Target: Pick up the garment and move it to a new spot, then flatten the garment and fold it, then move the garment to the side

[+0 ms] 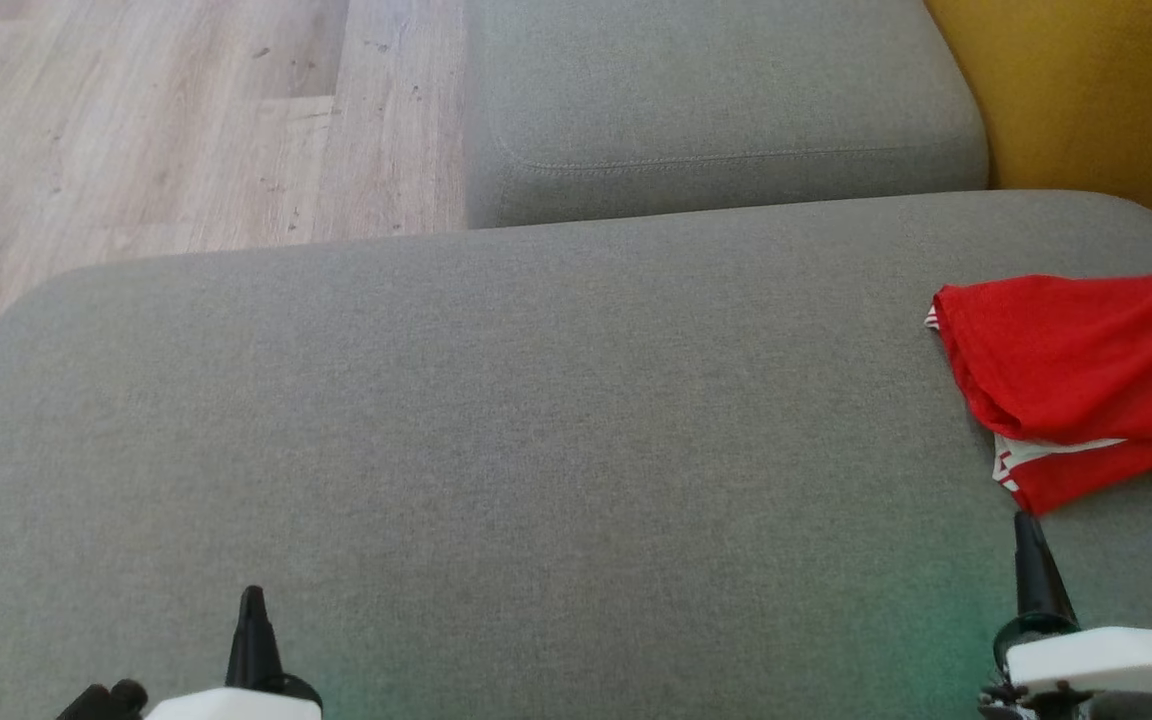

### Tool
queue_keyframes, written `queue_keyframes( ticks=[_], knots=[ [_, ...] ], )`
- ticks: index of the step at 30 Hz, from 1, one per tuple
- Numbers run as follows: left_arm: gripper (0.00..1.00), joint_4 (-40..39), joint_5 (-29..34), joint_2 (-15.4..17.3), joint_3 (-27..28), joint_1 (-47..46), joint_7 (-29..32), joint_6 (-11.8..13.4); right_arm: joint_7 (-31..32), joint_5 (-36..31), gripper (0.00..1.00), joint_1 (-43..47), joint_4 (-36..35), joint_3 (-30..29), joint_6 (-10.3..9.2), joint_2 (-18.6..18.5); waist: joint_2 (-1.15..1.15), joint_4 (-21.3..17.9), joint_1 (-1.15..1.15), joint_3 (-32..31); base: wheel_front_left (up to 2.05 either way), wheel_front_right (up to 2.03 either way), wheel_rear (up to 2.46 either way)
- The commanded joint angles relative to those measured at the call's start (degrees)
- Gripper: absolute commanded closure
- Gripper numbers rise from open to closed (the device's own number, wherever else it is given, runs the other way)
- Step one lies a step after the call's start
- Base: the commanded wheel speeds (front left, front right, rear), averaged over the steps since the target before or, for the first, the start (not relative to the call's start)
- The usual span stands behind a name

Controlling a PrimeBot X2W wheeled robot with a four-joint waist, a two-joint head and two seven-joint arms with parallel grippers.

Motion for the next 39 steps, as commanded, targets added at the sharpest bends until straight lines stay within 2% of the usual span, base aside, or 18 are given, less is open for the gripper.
queue_keyframes(
  ticks=[1, 39],
  knots=[
    [1.0, -1.4, -2.0, 0.7, 2.0, -3.6, 0.4, -0.8, 0.4, 2.2, 1.0, -3.7, -1.6, 0.1, 0.23, -0.2, 0.0, 0.0, 0.0, 0.2, 0.0, 0.0, 0.0],
    [1.0, 1.0, -25.4, 0.6, 8.9, -10.4, 6.5, -6.3, 6.6, 26.3, 1.0, -10.0, -0.6, -3.7, 0.35, 0.7, 0.0, -0.4, 0.0, 3.1, 0.0, 0.0, 0.0]
  ],
)
